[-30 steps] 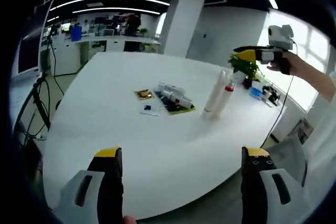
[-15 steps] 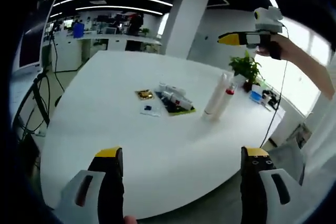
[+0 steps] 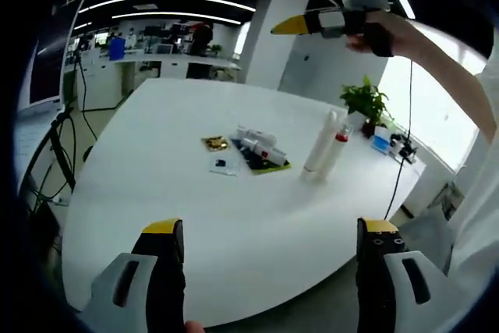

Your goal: Arrange the skincare products in the storage area until every visible bottle or jar stands upright without overlapping.

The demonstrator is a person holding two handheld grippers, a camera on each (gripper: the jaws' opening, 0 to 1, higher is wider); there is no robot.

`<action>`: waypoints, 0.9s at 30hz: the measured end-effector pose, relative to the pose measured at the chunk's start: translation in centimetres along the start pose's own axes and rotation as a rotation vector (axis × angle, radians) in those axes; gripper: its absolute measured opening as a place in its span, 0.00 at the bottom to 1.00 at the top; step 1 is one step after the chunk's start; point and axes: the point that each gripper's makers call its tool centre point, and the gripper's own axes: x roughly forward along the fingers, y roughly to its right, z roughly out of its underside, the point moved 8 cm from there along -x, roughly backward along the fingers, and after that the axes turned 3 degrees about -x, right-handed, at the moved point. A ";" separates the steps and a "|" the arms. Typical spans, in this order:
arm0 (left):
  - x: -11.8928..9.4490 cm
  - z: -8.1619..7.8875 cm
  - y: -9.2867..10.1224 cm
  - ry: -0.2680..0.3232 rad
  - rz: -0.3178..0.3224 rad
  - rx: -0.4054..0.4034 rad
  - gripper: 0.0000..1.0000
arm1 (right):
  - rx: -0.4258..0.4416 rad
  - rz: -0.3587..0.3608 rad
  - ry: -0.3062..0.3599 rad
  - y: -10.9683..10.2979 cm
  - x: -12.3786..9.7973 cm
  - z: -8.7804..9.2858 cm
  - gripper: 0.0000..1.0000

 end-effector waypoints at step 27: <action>0.0 0.1 -1.0 0.033 0.000 -0.094 0.89 | 0.045 -0.142 -0.442 8.0 9.2 6.9 0.50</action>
